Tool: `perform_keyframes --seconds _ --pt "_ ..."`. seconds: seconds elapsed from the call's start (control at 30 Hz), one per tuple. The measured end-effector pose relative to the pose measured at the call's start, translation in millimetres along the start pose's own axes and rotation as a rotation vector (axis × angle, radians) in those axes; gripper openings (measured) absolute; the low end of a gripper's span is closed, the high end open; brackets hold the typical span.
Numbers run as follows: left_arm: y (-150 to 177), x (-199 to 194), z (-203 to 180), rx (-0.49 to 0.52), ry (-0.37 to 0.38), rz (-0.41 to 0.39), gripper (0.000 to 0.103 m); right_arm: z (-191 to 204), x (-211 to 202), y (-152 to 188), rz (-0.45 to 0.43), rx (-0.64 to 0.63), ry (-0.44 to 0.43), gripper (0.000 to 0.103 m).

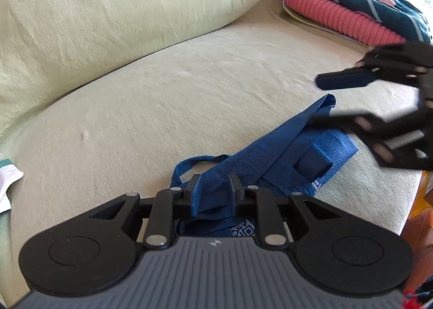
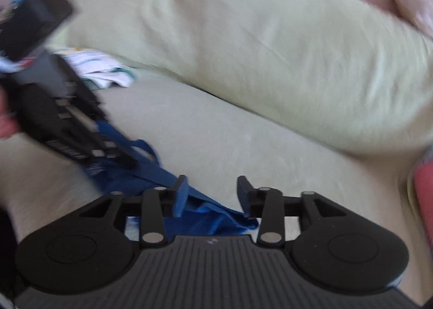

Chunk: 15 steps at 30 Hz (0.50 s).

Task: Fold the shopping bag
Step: 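Pinch the folded bundle with the right gripper while the left gripper holds its end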

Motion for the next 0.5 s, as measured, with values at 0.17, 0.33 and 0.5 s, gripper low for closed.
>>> perform_keyframes --seconds 0.17,0.33,0.5 --pt "-2 0 2 0.004 0.008 0.007 0.024 43 4 21 0.019 -0.444 0.024 0.066" --pt "-5 1 4 0.007 0.022 0.015 0.024 53 27 23 0.008 -0.571 0.08 0.067" --pt "-7 3 7 0.006 0.037 0.019 0.024 50 45 14 0.028 -0.485 -0.005 0.052"
Point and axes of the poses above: each gripper's, at about its wrist camera, not at the fingertips, and x roughly the way its jaws point, z to its left, y to its underside, the point moved 3 cm from there along x, roughly the way its jaws point, and after that the axes turned 9 degrees about z, right-handed, at the moved point
